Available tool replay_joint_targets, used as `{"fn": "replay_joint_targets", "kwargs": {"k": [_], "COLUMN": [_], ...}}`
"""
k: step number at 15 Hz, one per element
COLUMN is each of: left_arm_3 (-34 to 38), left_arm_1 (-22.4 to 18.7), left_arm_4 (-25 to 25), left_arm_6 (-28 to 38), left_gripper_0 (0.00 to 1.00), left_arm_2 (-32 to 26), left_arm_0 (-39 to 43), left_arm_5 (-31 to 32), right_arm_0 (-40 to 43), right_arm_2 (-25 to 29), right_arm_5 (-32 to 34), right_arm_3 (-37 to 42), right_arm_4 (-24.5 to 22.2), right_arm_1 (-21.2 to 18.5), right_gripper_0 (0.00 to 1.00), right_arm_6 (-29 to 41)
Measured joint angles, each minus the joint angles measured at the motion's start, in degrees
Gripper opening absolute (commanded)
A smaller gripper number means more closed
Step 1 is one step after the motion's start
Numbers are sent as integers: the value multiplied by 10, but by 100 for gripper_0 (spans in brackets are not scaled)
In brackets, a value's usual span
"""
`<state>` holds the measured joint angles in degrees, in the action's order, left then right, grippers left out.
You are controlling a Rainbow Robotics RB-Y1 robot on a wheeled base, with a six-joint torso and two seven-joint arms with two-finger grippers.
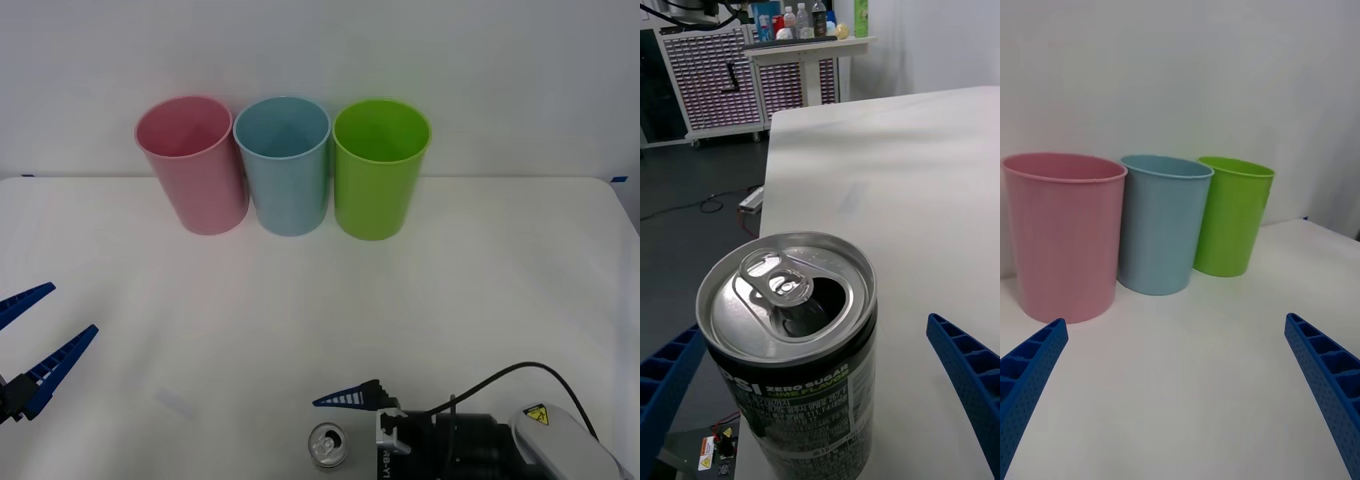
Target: Grasp the object on the table and drop it into the matching bin: aluminum can to the light blue bin, PET bottle to the pink bin.
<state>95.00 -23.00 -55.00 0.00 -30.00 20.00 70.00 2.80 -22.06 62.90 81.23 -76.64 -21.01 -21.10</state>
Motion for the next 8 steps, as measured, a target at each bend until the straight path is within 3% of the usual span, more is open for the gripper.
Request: {"fn": "replay_joint_targets", "kwargs": {"k": [1,8], "left_arm_3": [0,0], "left_arm_1": [0,0], "left_arm_4": [0,0], "left_arm_6": [0,0], "left_gripper_0": [100,100], "left_arm_2": [0,0], "left_arm_0": [0,0], "left_arm_5": [0,0], "right_arm_0": [1,-1], "right_arm_2": [0,0], "right_arm_5": [0,-9], "right_arm_3": [0,1], "right_arm_4": [0,0], "right_arm_1": [0,0], "right_gripper_0": [0,0], "right_arm_6": [-2,-17]}}
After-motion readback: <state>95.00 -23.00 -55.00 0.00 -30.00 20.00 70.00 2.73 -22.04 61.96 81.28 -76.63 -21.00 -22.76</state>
